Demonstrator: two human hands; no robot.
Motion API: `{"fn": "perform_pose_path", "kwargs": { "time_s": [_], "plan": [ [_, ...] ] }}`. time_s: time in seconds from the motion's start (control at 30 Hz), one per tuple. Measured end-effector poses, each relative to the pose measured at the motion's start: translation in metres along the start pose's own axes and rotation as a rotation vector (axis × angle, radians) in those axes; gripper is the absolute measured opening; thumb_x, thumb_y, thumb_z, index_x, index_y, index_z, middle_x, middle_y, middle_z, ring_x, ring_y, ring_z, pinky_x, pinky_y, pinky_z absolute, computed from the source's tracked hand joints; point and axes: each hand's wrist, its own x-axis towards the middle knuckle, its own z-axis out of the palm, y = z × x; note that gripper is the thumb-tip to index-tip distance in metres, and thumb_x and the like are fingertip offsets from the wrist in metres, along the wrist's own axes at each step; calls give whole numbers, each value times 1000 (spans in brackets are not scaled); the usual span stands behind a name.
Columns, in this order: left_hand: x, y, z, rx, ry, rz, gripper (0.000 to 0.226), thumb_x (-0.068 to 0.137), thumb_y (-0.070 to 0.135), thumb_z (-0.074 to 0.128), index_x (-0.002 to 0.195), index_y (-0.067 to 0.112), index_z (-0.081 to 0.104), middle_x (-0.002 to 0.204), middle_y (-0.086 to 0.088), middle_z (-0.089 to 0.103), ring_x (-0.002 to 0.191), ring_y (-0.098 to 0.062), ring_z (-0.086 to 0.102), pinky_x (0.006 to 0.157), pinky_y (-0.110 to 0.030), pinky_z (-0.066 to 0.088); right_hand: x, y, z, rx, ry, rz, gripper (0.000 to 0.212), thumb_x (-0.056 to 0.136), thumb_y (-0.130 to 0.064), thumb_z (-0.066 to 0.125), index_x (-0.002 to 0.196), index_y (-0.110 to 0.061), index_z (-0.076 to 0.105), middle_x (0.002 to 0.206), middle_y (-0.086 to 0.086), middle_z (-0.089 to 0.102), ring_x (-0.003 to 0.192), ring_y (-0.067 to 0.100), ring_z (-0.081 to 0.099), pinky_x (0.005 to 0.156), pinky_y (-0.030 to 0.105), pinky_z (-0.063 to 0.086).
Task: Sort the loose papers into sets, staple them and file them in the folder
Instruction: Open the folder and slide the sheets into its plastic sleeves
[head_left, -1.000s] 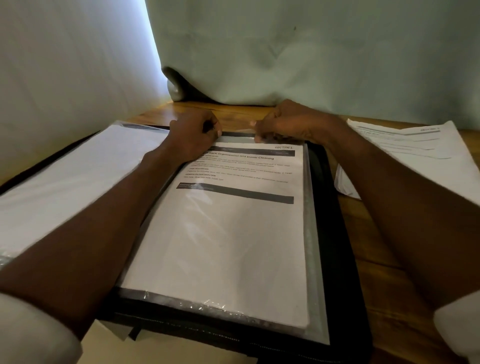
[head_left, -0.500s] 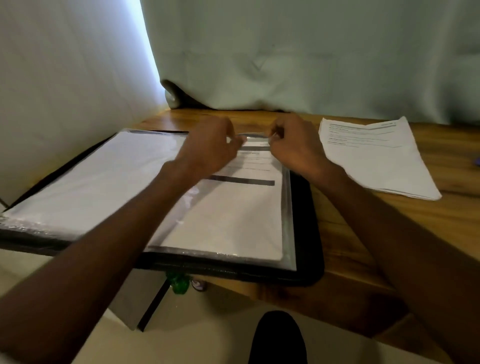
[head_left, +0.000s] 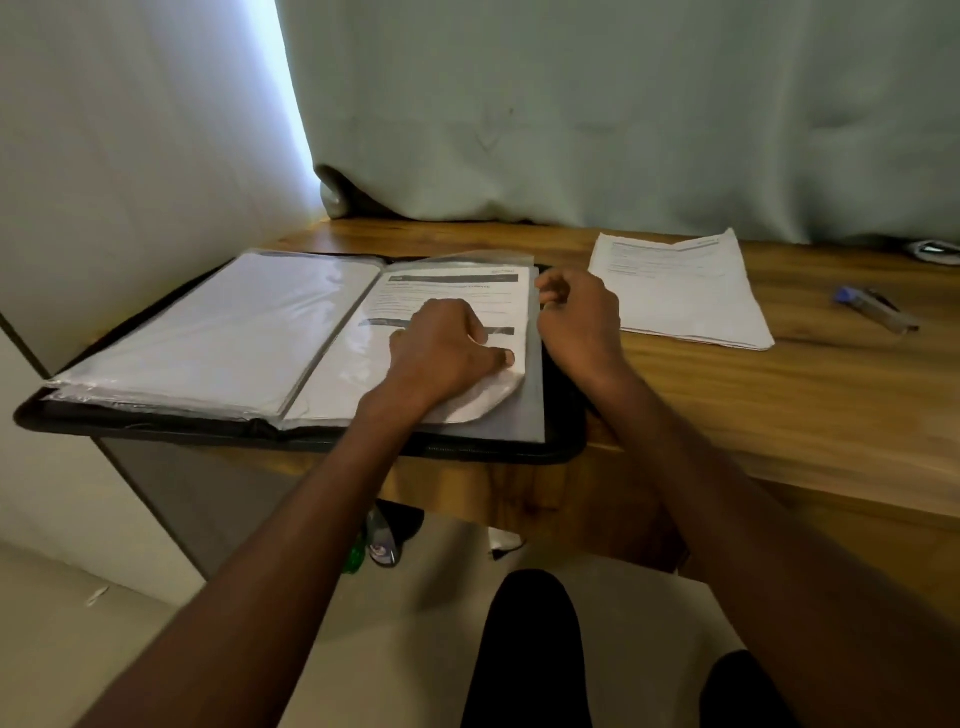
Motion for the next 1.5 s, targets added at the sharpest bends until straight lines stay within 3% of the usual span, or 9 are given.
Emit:
{"fn": "perform_pose_path", "kwargs": {
  "time_s": [0.23,0.4,0.63,0.77,0.9,1.0,1.2,1.37,1.5],
  "plan": [
    [2,6,-29,-354,169,-44,18,85,24,81,78,7,78,75,-2,75,74,-13,68,71,-30,53,-7,-15,-8,60,-1,28,33,90,1,58,117,-16,69,105,-2,72,96,11,66,67,3,41],
    [13,-11,-87,-993,150,-193,24,86,26,74,103,8,74,87,-5,74,89,-27,66,79,-33,53,-8,-69,9,322,-236,-3,34,100,-21,63,133,-19,58,123,2,68,108,21,67,90,42,59],
    [-4,-103,-166,-1370,174,-163,19,97,15,56,108,11,71,102,-12,71,88,-26,68,83,-36,55,-26,-137,96,234,-620,-254,45,99,-30,65,143,-23,55,148,-4,54,127,16,57,106,32,48],
    [-22,-172,-215,-1580,348,-452,29,99,28,53,103,7,73,98,-15,77,87,-31,76,74,-41,60,-28,-154,141,161,-705,-438,36,97,-17,64,132,-24,63,145,-5,56,125,18,59,95,19,47],
    [-33,-216,-232,-1062,473,-660,36,103,32,54,122,1,61,127,-27,66,103,-33,67,87,-42,53,-35,-144,184,-225,-830,-512,45,106,-43,47,149,-27,47,160,-2,39,144,26,39,117,40,31],
    [-32,-211,-215,-455,588,-464,23,97,17,64,115,4,72,124,-17,71,100,-24,66,87,-35,53,-42,-132,199,-361,-832,-562,52,109,-49,29,158,-32,31,168,-7,23,154,27,19,124,50,16],
    [-1,-171,-165,54,417,-170,27,96,23,61,118,15,74,123,-5,73,103,-20,67,87,-25,43,-32,-135,185,38,-896,-318,52,104,-49,51,152,-29,43,160,-3,41,144,19,41,117,39,37],
    [25,-121,-103,115,274,5,32,97,44,61,123,28,70,130,2,69,116,-22,64,93,-30,43,2,-99,111,30,-556,-321,29,97,-25,66,126,-23,68,132,-3,66,115,16,62,92,26,46],
    [41,-87,-46,277,-3,55,68,91,78,45,143,34,53,156,4,46,139,-28,46,110,-56,39,32,-42,33,-66,-321,-213,17,94,-18,65,105,-27,74,110,-12,70,107,10,64,84,12,45]
  ]
}}
